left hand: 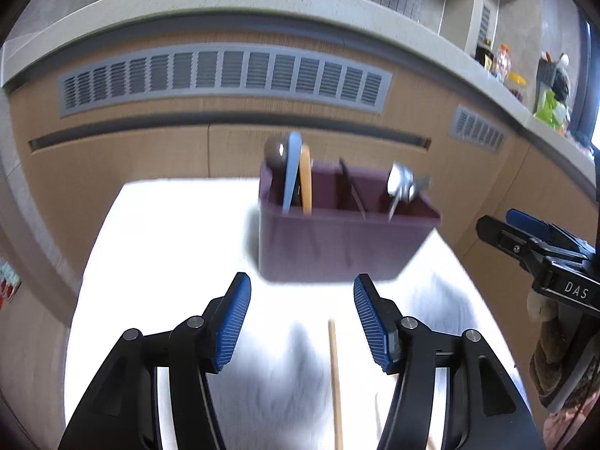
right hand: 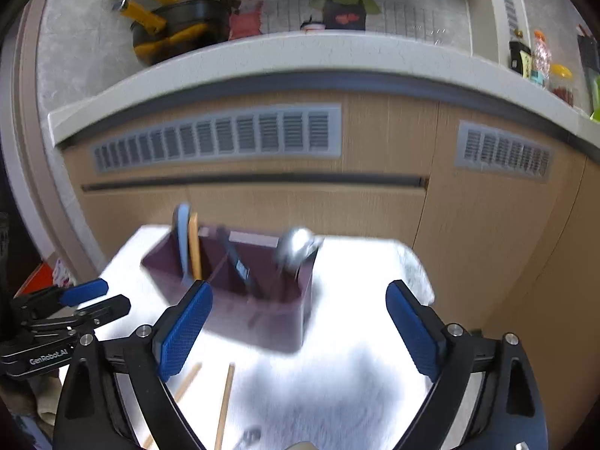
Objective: Organize utensils
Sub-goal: 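Move both open tools back down to the remaining utensils, then grasp a wooden chopstick with the right tool while the left tool grasps the white plastic spoon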
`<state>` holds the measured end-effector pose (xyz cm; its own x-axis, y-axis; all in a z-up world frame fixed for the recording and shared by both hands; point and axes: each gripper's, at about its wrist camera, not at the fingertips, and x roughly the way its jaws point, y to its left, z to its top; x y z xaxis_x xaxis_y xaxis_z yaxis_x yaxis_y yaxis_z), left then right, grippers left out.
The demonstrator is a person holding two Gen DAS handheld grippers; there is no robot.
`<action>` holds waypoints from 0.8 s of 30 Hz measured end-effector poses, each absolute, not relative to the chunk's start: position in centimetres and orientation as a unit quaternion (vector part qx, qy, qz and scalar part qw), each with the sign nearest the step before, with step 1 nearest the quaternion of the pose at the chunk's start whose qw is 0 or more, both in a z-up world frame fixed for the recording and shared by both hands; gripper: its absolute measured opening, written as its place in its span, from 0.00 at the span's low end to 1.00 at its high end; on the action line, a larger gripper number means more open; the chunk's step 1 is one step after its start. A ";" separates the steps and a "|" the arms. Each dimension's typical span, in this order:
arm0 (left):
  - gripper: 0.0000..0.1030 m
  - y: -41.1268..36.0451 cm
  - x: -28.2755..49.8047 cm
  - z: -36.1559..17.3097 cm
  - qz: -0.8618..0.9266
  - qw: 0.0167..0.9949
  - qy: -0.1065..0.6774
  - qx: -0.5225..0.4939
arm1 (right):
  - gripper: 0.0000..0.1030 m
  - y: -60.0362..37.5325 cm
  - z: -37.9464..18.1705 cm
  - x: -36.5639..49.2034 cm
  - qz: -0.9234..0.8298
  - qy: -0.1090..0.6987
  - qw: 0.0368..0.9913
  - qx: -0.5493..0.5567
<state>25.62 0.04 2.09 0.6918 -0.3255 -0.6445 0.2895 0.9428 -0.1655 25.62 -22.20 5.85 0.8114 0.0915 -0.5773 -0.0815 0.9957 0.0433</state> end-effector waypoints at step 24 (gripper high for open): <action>0.69 2.0 20.1 -4.8 -0.134 0.882 0.452 -0.020 | 0.38 -14.9 -6.5 23.6 0.100 0.469 0.876 -0.063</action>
